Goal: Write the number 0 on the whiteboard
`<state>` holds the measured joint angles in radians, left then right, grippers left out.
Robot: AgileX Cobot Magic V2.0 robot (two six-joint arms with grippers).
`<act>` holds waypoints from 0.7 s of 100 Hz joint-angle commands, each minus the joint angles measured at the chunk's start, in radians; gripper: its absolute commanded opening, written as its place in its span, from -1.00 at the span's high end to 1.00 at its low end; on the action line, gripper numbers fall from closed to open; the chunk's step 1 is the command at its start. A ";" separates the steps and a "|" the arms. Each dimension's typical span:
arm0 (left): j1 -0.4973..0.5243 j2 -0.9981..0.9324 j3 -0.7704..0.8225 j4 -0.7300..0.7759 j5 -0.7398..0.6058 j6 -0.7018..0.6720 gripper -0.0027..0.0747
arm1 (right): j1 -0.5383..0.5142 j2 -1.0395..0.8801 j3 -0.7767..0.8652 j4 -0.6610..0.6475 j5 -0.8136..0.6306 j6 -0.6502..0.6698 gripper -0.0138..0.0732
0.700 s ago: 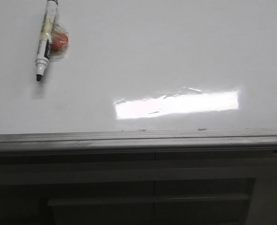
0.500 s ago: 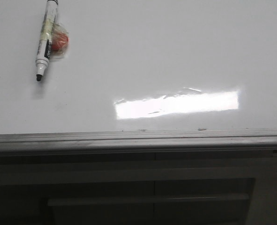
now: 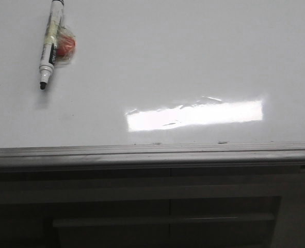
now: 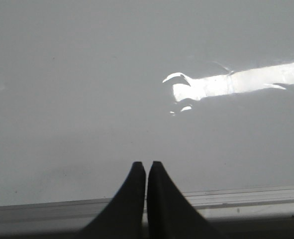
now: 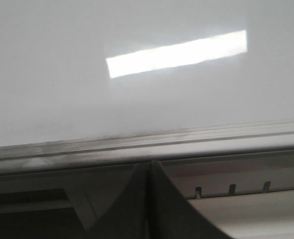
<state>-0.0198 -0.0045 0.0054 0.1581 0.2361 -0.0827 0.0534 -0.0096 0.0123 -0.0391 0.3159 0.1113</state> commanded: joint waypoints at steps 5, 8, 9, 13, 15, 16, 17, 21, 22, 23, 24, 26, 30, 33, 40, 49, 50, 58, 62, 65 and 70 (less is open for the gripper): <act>0.002 -0.029 0.031 -0.008 -0.074 0.002 0.98 | -0.004 -0.019 0.012 -0.018 -0.024 -0.002 0.86; 0.002 -0.029 0.031 -0.008 -0.074 0.002 0.98 | -0.004 -0.019 0.012 -0.018 -0.024 -0.002 0.86; 0.002 -0.029 0.031 -0.008 -0.074 0.002 0.98 | -0.004 -0.019 0.012 -0.018 -0.024 -0.002 0.86; 0.002 -0.029 0.031 -0.008 -0.074 0.002 0.98 | -0.004 -0.019 0.012 -0.018 -0.024 -0.002 0.86; 0.002 -0.029 0.031 -0.008 -0.074 0.002 0.98 | -0.004 -0.019 0.012 -0.018 -0.024 -0.002 0.86; 0.002 -0.029 0.031 -0.008 -0.074 0.002 0.98 | -0.004 -0.019 0.012 -0.018 -0.024 -0.002 0.86; 0.002 -0.029 0.031 -0.008 -0.074 0.002 0.98 | -0.004 -0.019 0.012 -0.018 -0.024 -0.002 0.86; 0.002 -0.029 0.031 -0.008 -0.074 0.002 0.98 | -0.004 -0.019 0.012 -0.018 -0.024 -0.002 0.86; 0.002 -0.029 0.031 -0.008 -0.074 0.002 0.98 | -0.004 -0.019 0.012 -0.018 -0.024 -0.002 0.86; 0.002 -0.029 0.031 -0.008 -0.074 0.002 0.98 | -0.004 -0.019 0.012 -0.018 -0.024 -0.002 0.86; 0.002 -0.029 0.031 -0.008 -0.074 0.002 0.98 | -0.004 -0.019 0.012 -0.018 -0.024 -0.002 0.86; 0.002 -0.029 0.031 -0.008 -0.074 0.002 0.98 | -0.004 -0.019 0.012 -0.019 -0.024 -0.002 0.86; 0.002 -0.029 0.031 -0.008 -0.074 0.002 0.98 | -0.004 -0.019 0.012 -0.025 -0.031 -0.002 0.86; 0.002 -0.029 0.031 -0.008 -0.074 0.002 0.98 | -0.004 -0.019 0.012 -0.038 -0.042 -0.002 0.86; 0.002 -0.029 0.031 -0.008 -0.074 0.002 0.98 | -0.004 -0.019 0.012 -0.068 -0.098 -0.002 0.86; 0.002 -0.029 0.031 -0.008 -0.074 0.002 0.98 | -0.004 -0.019 0.012 -0.066 -0.215 -0.002 0.86; 0.002 -0.029 0.031 -0.008 -0.074 0.002 0.98 | -0.004 -0.019 0.012 -0.063 -0.225 -0.002 0.86; 0.002 -0.029 0.031 -0.014 -0.079 0.000 0.98 | -0.004 -0.019 0.012 0.000 -0.352 -0.002 0.86; -0.001 -0.029 0.031 -0.082 -0.097 -0.016 0.98 | -0.004 -0.019 0.012 0.056 -0.402 0.004 0.86; -0.003 -0.029 0.031 -0.158 -0.127 -0.027 0.98 | -0.004 -0.019 0.012 0.119 -0.429 0.004 0.86; -0.003 -0.029 0.031 -0.309 -0.181 -0.034 0.98 | -0.004 -0.019 0.012 0.201 -0.463 0.004 0.86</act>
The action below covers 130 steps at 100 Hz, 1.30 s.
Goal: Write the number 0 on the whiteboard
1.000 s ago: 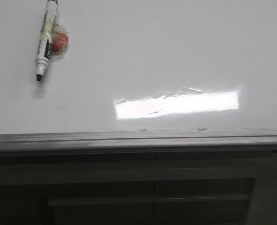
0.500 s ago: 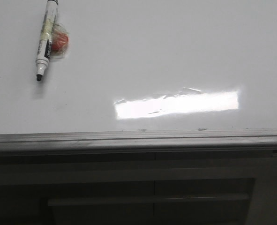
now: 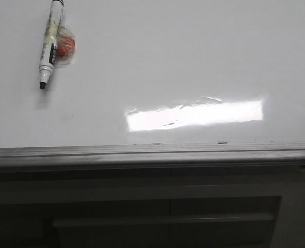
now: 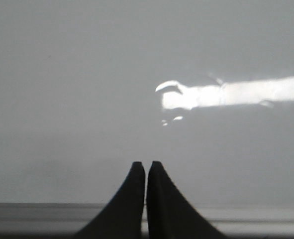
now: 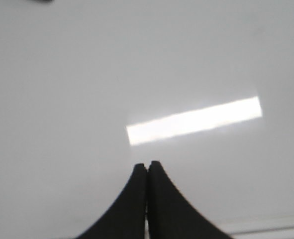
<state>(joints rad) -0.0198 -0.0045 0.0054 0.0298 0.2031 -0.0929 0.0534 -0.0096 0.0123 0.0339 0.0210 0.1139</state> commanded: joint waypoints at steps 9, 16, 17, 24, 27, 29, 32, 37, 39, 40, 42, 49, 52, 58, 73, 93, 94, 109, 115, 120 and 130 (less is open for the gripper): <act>-0.003 -0.029 0.031 -0.413 -0.233 -0.026 0.98 | -0.004 -0.019 0.012 0.228 -0.192 0.001 0.86; -0.003 -0.029 0.029 -0.623 -0.268 -0.026 0.98 | -0.004 -0.019 0.012 0.278 -0.203 0.001 0.86; -0.003 -0.029 0.029 -0.666 -0.267 -0.026 0.98 | -0.004 -0.019 0.012 0.286 -0.203 0.001 0.86; -0.003 -0.029 0.029 -0.887 -0.253 -0.026 0.98 | -0.004 -0.019 0.000 0.363 -0.208 0.009 0.86; -0.003 -0.029 0.029 -0.961 -0.245 -0.026 0.98 | -0.004 -0.019 -0.008 0.380 -0.198 0.009 0.86; -0.003 -0.029 0.029 -0.995 -0.241 -0.026 0.98 | -0.004 -0.019 -0.017 0.382 -0.191 0.009 0.86; -0.003 -0.029 0.023 -1.018 -0.235 -0.026 0.98 | -0.004 -0.019 -0.034 0.382 -0.155 0.009 0.85; -0.003 -0.029 0.003 -1.002 -0.195 -0.022 0.98 | -0.004 -0.019 -0.087 0.353 -0.065 0.005 0.78; -0.003 -0.029 -0.012 -0.981 -0.177 -0.016 0.98 | -0.004 -0.019 -0.103 0.341 -0.021 -0.004 0.75; -0.003 -0.029 -0.018 -0.966 -0.157 -0.014 0.98 | -0.004 -0.017 -0.120 0.328 0.001 -0.012 0.71; -0.003 -0.027 -0.039 -0.951 -0.121 -0.005 0.98 | -0.004 -0.014 -0.147 0.309 0.052 -0.021 0.65; -0.003 -0.017 -0.130 -0.877 0.003 0.067 0.98 | -0.004 0.006 -0.237 0.258 0.209 -0.066 0.34; -0.003 -0.007 -0.173 -0.836 0.051 0.131 0.98 | -0.004 0.019 -0.270 0.253 0.256 -0.094 0.20; -0.003 0.032 -0.277 -0.784 0.159 0.254 0.97 | -0.004 0.053 -0.330 0.252 0.341 -0.140 -0.11; -0.003 0.207 -0.508 -0.721 0.433 0.531 0.49 | -0.004 0.146 -0.409 0.252 0.415 -0.224 -0.32; -0.041 0.461 -0.682 -0.721 0.555 0.613 0.02 | -0.004 0.197 -0.409 0.252 0.349 -0.229 -0.32; -0.049 0.468 -0.686 -0.716 0.555 0.613 0.04 | -0.004 0.199 -0.409 0.252 0.349 -0.229 -0.32; -0.138 0.618 -0.798 -0.516 0.643 0.550 0.40 | -0.004 0.210 -0.409 0.252 0.347 -0.231 -0.32; -0.184 0.681 -0.845 -0.401 0.691 0.487 0.40 | -0.004 0.210 -0.409 0.252 0.349 -0.236 -0.32; -0.220 0.725 -0.887 -0.303 0.724 0.433 0.40 | -0.004 0.210 -0.409 0.252 0.349 -0.238 -0.32; -0.293 0.795 -0.964 -0.148 0.766 0.358 0.40 | -0.004 0.210 -0.409 0.247 0.349 -0.238 -0.32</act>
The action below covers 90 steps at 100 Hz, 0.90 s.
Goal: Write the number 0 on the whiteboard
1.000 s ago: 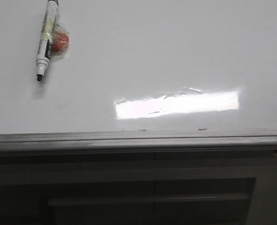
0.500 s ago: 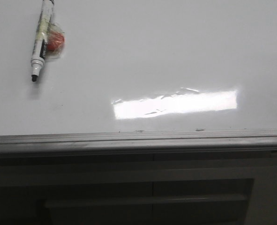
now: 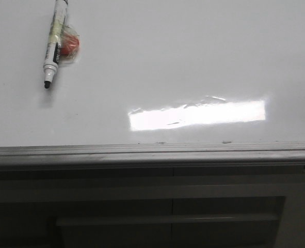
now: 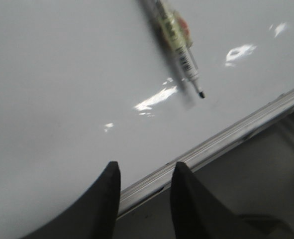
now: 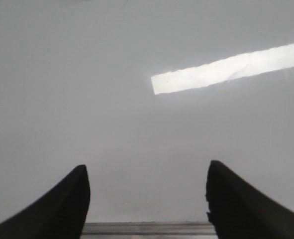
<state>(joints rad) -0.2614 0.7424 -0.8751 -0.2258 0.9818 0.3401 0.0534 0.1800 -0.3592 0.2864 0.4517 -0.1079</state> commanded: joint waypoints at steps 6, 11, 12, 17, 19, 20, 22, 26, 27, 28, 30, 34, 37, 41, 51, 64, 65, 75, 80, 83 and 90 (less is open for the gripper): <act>-0.100 0.078 -0.112 0.140 -0.015 -0.105 0.40 | -0.004 0.020 -0.037 -0.006 -0.082 -0.016 -0.32; -0.136 0.096 -0.126 0.130 -0.039 -0.143 0.40 | -0.004 0.020 -0.037 -0.008 -0.080 -0.016 -0.32; -0.141 0.098 -0.128 0.126 -0.049 -0.150 0.40 | -0.004 0.020 -0.037 -0.008 -0.080 -0.016 -0.32; -0.174 0.109 -0.128 0.081 -0.102 -0.203 0.38 | -0.004 0.020 -0.033 -0.008 -0.080 -0.016 -0.32; -0.187 0.112 -0.126 0.054 -0.125 -0.232 0.36 | -0.004 0.020 -0.031 -0.008 -0.080 -0.016 -0.32; -0.194 0.117 -0.126 0.039 -0.132 -0.242 0.35 | -0.004 0.020 -0.029 -0.008 -0.080 -0.016 -0.32; -0.204 0.124 -0.125 0.024 -0.153 -0.269 0.33 | -0.004 0.020 -0.027 -0.008 -0.080 -0.016 -0.32; -0.219 0.138 -0.125 -0.015 -0.189 -0.309 0.26 | -0.004 0.020 -0.020 -0.008 -0.078 -0.016 -0.32; -0.223 0.143 -0.125 -0.027 -0.195 -0.314 0.23 | -0.004 0.020 -0.018 -0.008 -0.078 -0.016 -0.32; -0.226 0.146 -0.125 -0.033 -0.199 -0.322 0.21 | -0.004 0.020 -0.018 -0.008 -0.078 -0.016 -0.32; -0.230 0.156 -0.125 -0.046 -0.213 -0.340 0.17 | -0.004 0.020 -0.013 -0.008 -0.078 -0.016 -0.32; -0.238 0.177 -0.125 -0.073 -0.231 -0.349 0.08 | -0.004 0.020 -0.006 -0.008 -0.078 -0.016 -0.32; -0.240 0.193 -0.125 -0.091 -0.241 -0.355 0.03 | -0.004 0.020 -0.004 -0.008 -0.076 -0.016 -0.32; -0.240 0.220 -0.125 -0.121 -0.252 -0.359 -0.02 | -0.004 0.020 0.001 -0.008 -0.076 -0.016 -0.32; -0.240 0.288 -0.125 -0.174 -0.272 -0.359 -0.02 | -0.004 0.020 0.001 -0.008 -0.070 -0.016 -0.32; -0.240 0.378 -0.125 -0.179 -0.313 -0.359 -0.02 | -0.004 0.020 0.001 -0.008 -0.070 -0.016 -0.32; -0.240 0.382 -0.125 -0.179 -0.315 -0.359 -0.02 | -0.004 0.020 0.001 -0.008 -0.070 -0.016 -0.32; -0.240 0.433 -0.125 -0.179 -0.345 -0.359 -0.02 | -0.004 0.020 0.001 -0.008 -0.070 -0.016 -0.32; -0.240 0.458 -0.125 -0.179 -0.351 -0.359 -0.02 | -0.004 0.020 0.001 -0.008 -0.070 -0.016 -0.32; -0.240 0.470 -0.125 -0.179 -0.351 -0.359 -0.02 | -0.004 0.020 0.001 -0.008 -0.070 -0.016 -0.32; -0.240 0.498 -0.125 -0.177 -0.351 -0.359 -0.02 | -0.004 0.020 0.001 -0.008 -0.070 -0.016 -0.32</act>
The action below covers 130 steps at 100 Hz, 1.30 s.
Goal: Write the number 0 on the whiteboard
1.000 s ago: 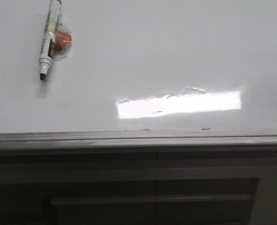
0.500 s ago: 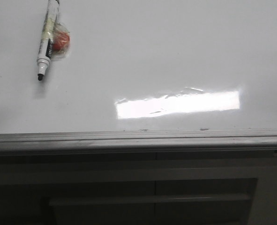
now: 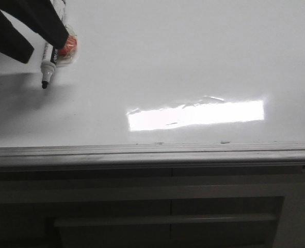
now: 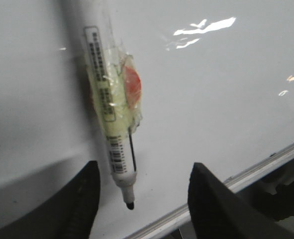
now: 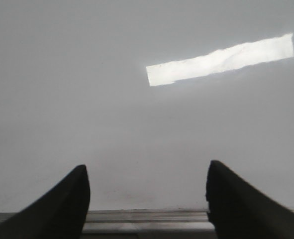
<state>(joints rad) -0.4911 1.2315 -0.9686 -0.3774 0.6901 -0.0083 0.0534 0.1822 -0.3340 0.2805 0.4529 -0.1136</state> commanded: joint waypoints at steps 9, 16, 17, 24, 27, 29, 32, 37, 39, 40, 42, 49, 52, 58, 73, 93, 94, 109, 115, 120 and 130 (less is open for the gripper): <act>-0.010 0.039 -0.031 -0.025 -0.059 -0.010 0.02 | -0.004 0.018 -0.024 -0.002 -0.071 -0.011 -0.32; -0.010 0.056 -0.031 -0.020 -0.060 -0.010 0.15 | -0.004 0.018 -0.024 -0.002 -0.071 -0.011 -0.32; -0.010 0.056 -0.031 -0.018 -0.060 -0.010 0.18 | -0.004 0.018 -0.024 -0.002 -0.071 -0.011 -0.32; -0.010 0.065 -0.031 -0.006 -0.060 -0.010 0.38 | -0.004 0.018 -0.024 -0.002 -0.071 -0.011 -0.32; -0.010 0.068 -0.031 0.000 -0.060 -0.010 0.47 | -0.004 0.018 -0.024 -0.002 -0.071 -0.011 -0.32; -0.010 0.068 -0.031 0.004 -0.063 -0.010 0.53 | -0.004 0.018 -0.024 0.000 -0.071 -0.011 -0.32; -0.010 0.068 -0.031 0.012 -0.065 -0.010 0.62 | -0.004 0.018 -0.024 0.000 -0.071 -0.011 -0.32; -0.010 0.068 -0.031 0.029 -0.070 -0.010 0.78 | -0.004 0.018 -0.024 0.001 -0.071 -0.011 -0.32; -0.010 0.068 -0.031 0.036 -0.069 -0.010 0.86 | -0.004 0.018 -0.024 0.001 -0.071 -0.011 -0.32; -0.010 0.068 -0.031 0.040 -0.069 -0.010 0.91 | -0.004 0.018 -0.024 0.002 -0.071 -0.011 -0.32; -0.010 0.068 -0.031 0.043 -0.070 -0.010 0.98 | -0.004 0.018 -0.024 0.007 -0.071 -0.011 -0.32; -0.010 0.068 -0.031 0.045 -0.072 -0.004 0.98 | -0.004 0.018 -0.024 0.019 -0.056 -0.011 -0.31; -0.010 0.066 -0.031 0.040 -0.067 -0.002 0.98 | 0.004 0.018 -0.024 0.030 -0.042 -0.011 -0.31; -0.025 0.055 -0.037 0.040 -0.049 0.026 0.98 | 0.028 0.018 -0.026 0.077 0.004 -0.072 -0.26; -0.164 -0.009 -0.041 0.040 -0.024 0.228 0.98 | 0.134 0.023 -0.043 0.392 0.160 -0.604 -0.20; -0.411 -0.079 -0.041 0.142 0.058 0.398 0.98 | 0.224 0.132 -0.154 0.552 0.240 -0.818 -0.20; -0.428 -0.080 -0.041 0.163 0.060 0.398 0.98 | 0.226 0.138 -0.160 0.552 0.243 -0.823 -0.20; -0.595 -0.099 -0.041 0.363 0.096 0.398 0.98 | 0.274 0.270 -0.309 0.599 0.309 -0.904 -0.20; -0.649 -0.099 -0.041 0.421 0.098 0.398 0.98 | 0.328 0.318 -0.353 0.606 0.314 -0.922 -0.20; -0.681 -0.099 -0.041 0.457 0.098 0.398 0.98 | 0.372 0.356 -0.386 0.605 0.332 -0.942 -0.20; -0.718 -0.099 -0.041 0.510 0.098 0.398 0.98 | 0.457 0.426 -0.432 0.581 0.354 -0.956 -0.21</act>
<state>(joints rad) -1.1802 1.1558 -0.9786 0.0765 0.8324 0.3878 0.4564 0.5482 -0.7033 0.8355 0.8218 -1.0405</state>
